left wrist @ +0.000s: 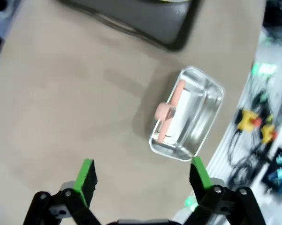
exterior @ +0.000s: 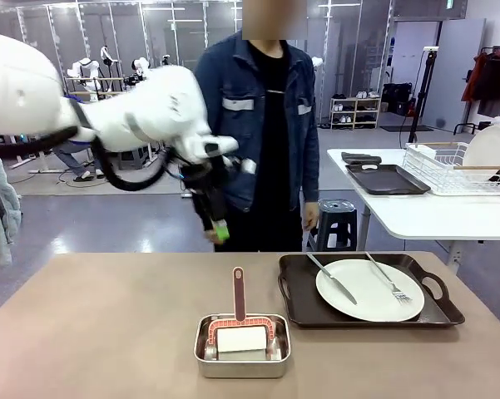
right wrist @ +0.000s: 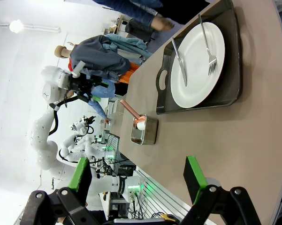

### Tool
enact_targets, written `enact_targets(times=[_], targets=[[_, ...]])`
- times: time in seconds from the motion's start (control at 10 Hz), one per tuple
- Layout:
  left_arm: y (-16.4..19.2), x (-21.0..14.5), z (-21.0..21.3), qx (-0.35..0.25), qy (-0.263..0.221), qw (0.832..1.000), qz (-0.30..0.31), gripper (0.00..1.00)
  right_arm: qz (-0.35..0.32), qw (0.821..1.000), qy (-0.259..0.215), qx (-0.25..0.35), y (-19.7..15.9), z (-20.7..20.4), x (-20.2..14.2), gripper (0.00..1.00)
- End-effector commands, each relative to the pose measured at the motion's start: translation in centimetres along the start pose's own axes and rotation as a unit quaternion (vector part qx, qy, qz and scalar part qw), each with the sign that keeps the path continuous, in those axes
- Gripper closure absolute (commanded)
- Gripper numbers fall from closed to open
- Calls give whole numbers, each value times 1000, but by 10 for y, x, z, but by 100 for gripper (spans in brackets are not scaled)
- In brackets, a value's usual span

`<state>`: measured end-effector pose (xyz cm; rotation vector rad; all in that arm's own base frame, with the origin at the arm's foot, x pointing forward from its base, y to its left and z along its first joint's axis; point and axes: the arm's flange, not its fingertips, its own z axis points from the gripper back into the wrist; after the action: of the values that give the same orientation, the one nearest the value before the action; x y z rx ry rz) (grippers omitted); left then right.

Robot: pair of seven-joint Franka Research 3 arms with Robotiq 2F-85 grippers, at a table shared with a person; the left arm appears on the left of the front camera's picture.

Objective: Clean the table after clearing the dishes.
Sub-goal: When the right (or left) Handle tray is removed, use the right hand (or left hand) to clean the right (or left) side of the table with the Lint Roller.

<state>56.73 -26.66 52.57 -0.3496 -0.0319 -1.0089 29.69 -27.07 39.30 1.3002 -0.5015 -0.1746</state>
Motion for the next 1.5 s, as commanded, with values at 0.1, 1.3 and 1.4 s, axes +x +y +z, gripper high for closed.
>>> enact_targets(times=[0.1, 1.3, 1.4], targets=[[9, -145, 59, -35, -179, 961, 208, 0, 0, 1000, -1, 1, 3, 0, -1, 0], [39, -543, 81, -172, -501, 727, 437, 0, 0, 1000, -1, 1, 3, 0, -1, 0], [39, -543, 81, -172, -501, 727, 437, 0, 0, 1000, -1, 1, 3, 0, -1, 0]])
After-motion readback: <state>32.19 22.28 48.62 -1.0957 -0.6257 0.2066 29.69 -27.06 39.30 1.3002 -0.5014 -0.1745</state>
